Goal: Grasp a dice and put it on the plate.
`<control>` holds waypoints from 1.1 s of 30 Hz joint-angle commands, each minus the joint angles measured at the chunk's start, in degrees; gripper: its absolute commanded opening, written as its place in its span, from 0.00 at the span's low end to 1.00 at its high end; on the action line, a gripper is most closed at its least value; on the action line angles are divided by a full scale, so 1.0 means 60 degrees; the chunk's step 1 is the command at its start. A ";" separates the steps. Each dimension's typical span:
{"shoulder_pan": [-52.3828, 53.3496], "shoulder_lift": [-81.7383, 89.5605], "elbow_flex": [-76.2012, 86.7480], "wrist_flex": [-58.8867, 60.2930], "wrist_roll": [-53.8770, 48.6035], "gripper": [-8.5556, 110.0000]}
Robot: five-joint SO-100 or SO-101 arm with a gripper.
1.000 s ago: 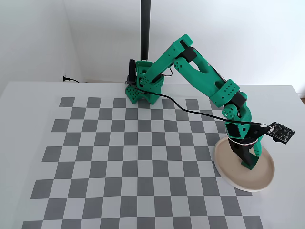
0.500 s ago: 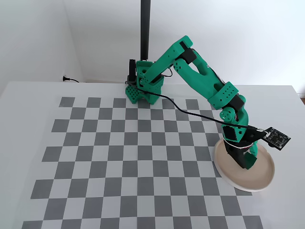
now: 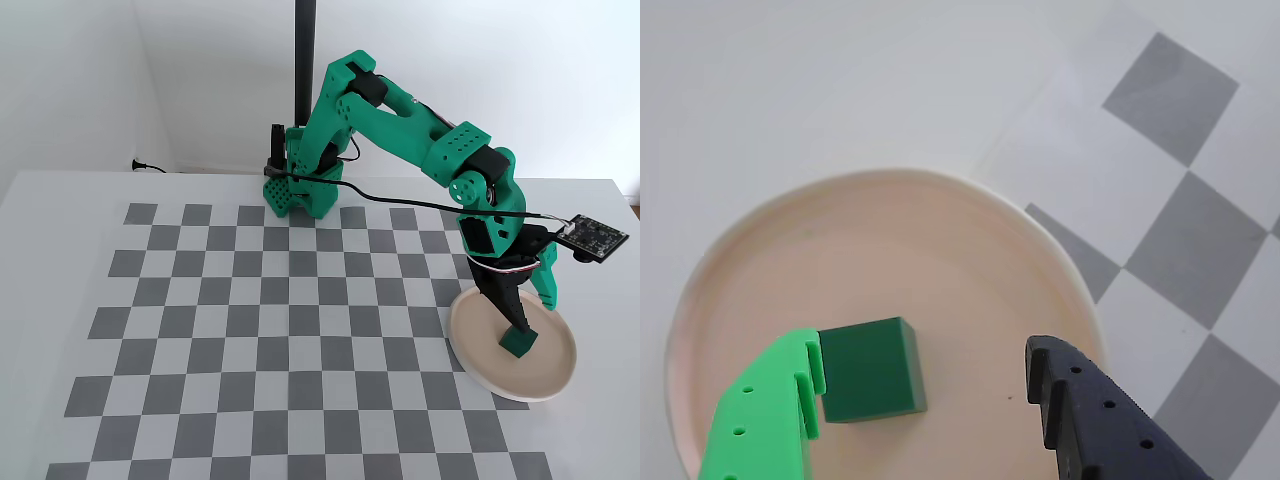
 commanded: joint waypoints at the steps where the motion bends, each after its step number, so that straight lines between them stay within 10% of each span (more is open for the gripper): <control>1: 0.0308 0.1860 -0.0806 0.0498 0.0132 0.20; 33: 0.3413 0.8701 0.6108 -0.0952 0.2227 0.04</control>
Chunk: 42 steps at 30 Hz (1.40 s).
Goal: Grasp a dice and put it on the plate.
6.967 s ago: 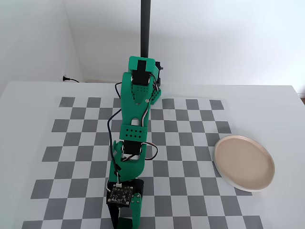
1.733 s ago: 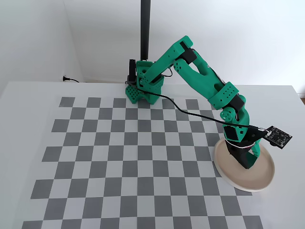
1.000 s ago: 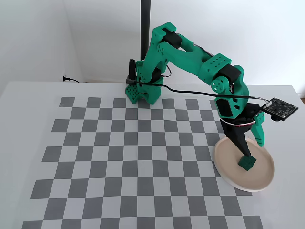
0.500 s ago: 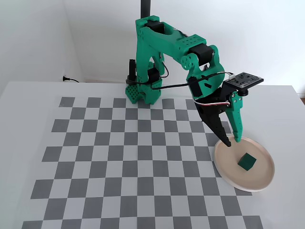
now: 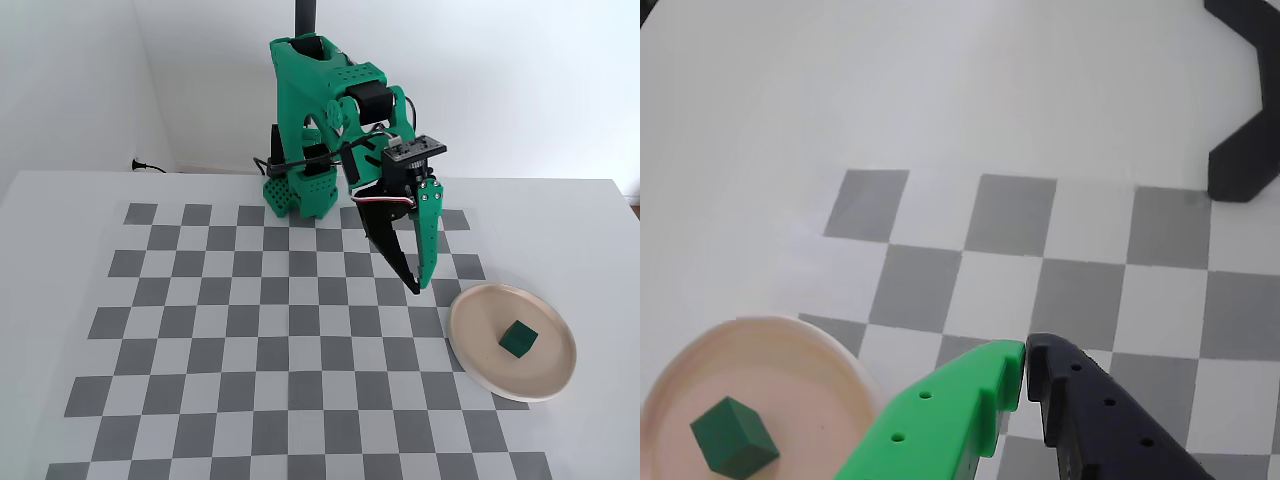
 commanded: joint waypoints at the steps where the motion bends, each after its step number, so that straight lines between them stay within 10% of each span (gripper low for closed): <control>1: 0.0278 0.1216 0.0308 -0.0220 0.0498 0.04; 42: 0.2607 0.6870 0.6724 -0.1523 0.6021 0.04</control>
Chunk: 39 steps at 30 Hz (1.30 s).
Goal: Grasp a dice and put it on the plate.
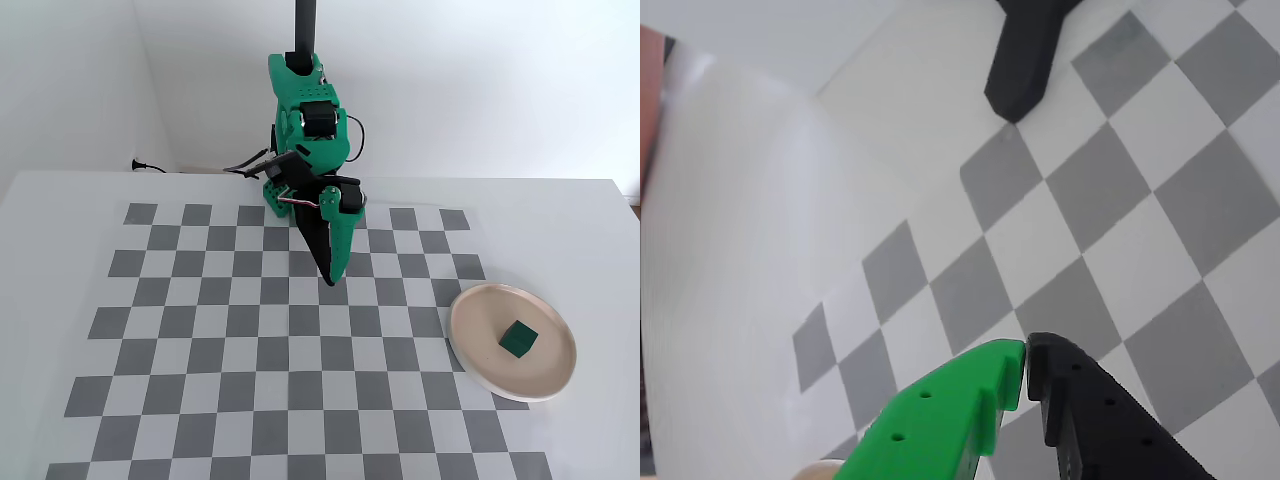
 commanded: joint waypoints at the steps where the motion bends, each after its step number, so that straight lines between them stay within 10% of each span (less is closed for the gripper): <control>1: 0.0146 0.0776 0.0278 -0.0308 0.0498 0.04; 39: 0.1963 0.4219 0.3457 0.2051 0.6167 0.03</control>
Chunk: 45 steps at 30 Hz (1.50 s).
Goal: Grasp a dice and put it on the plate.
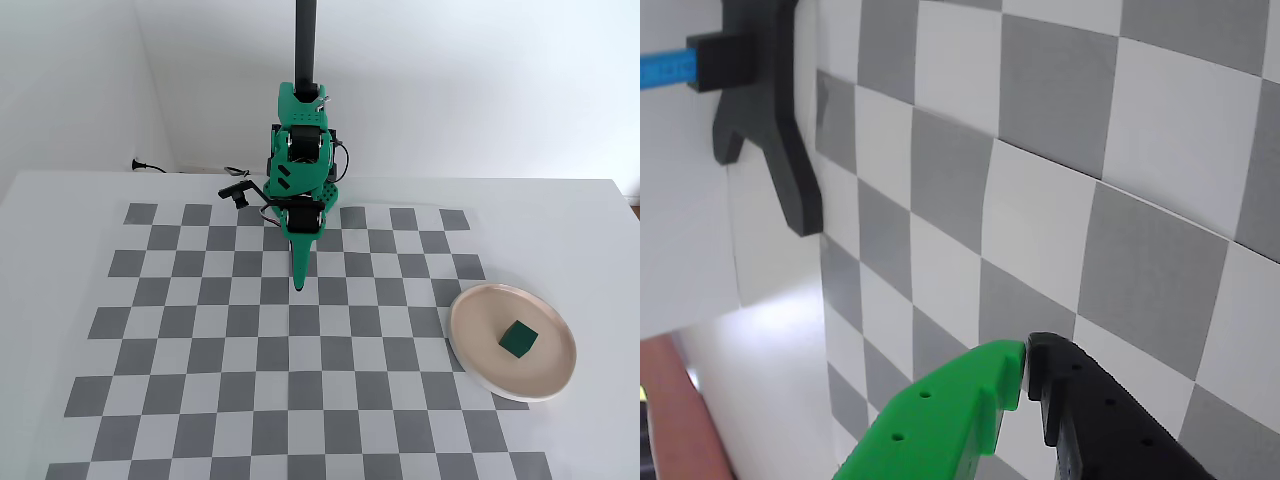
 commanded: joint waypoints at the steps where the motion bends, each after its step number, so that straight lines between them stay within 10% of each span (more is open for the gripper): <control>1: 0.0249 0.0132 -0.0146 0.0117 0.0718 0.03; 45: -0.0337 0.0146 -0.0146 0.1011 0.0322 0.04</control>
